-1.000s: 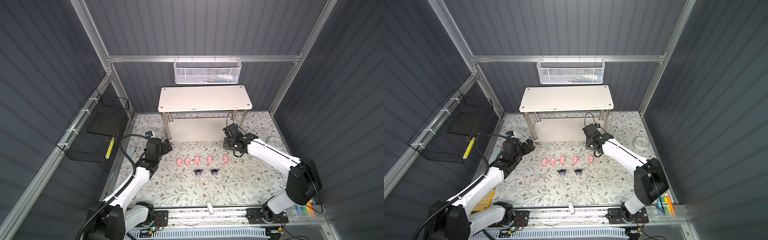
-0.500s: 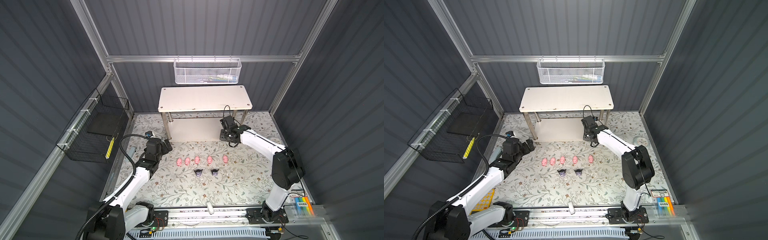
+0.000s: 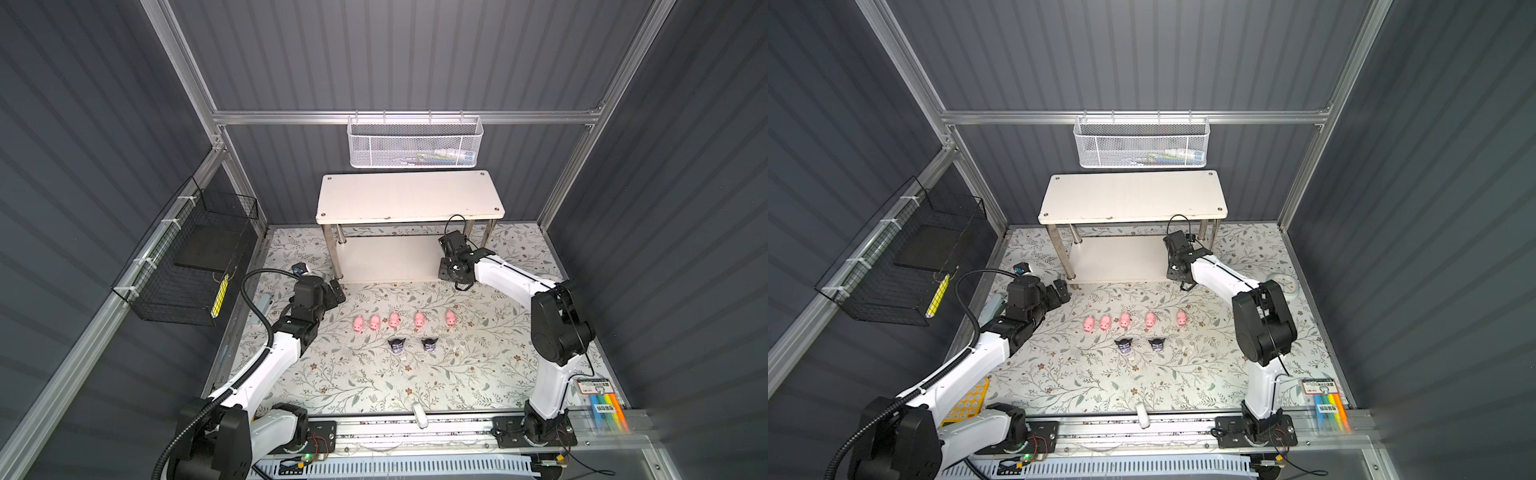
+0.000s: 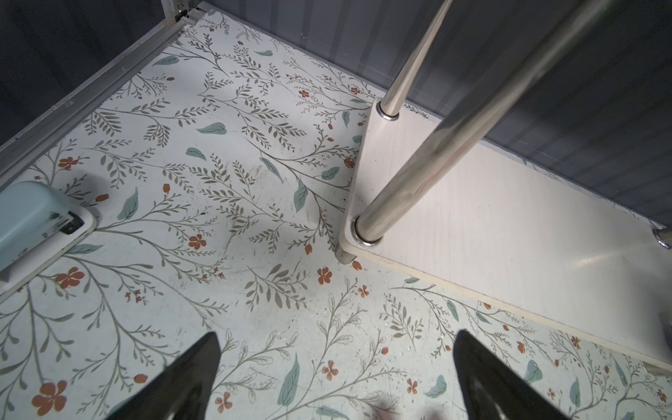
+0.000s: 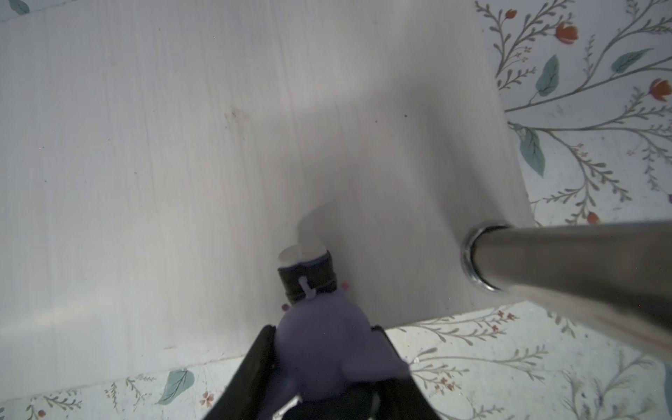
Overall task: Place and organize the plastic toys onto the shelf
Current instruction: 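Lower the purple toy onto the shelf top and open the right gripper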
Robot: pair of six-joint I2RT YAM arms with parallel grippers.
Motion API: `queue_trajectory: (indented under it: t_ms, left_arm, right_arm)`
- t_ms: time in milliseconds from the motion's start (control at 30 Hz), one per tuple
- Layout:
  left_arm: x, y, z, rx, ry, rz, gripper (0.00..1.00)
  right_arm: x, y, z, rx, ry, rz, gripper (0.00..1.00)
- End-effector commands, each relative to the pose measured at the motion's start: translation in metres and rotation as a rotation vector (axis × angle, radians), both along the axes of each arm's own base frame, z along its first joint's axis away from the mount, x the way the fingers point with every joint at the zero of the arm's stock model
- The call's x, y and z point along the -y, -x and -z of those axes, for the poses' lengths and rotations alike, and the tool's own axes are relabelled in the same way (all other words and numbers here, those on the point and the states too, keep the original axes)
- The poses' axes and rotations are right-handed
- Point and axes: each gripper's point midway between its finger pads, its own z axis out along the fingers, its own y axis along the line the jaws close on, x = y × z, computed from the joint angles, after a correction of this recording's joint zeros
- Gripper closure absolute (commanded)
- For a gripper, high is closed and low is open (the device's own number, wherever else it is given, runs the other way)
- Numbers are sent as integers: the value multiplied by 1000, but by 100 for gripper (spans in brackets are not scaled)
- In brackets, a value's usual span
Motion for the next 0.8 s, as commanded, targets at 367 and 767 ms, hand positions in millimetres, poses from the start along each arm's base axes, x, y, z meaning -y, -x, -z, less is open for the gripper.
queue_trajectory:
  t_ms: [367,767]
  left_arm:
    - [1,-1,3,-13,-9,5,0]
    - [1,-2,6,-22,-16,4,0]
  right_arm:
    - [-1,-26,-3,17,-35,15,67]
    - [5,-35,1,5,-35,36,65]
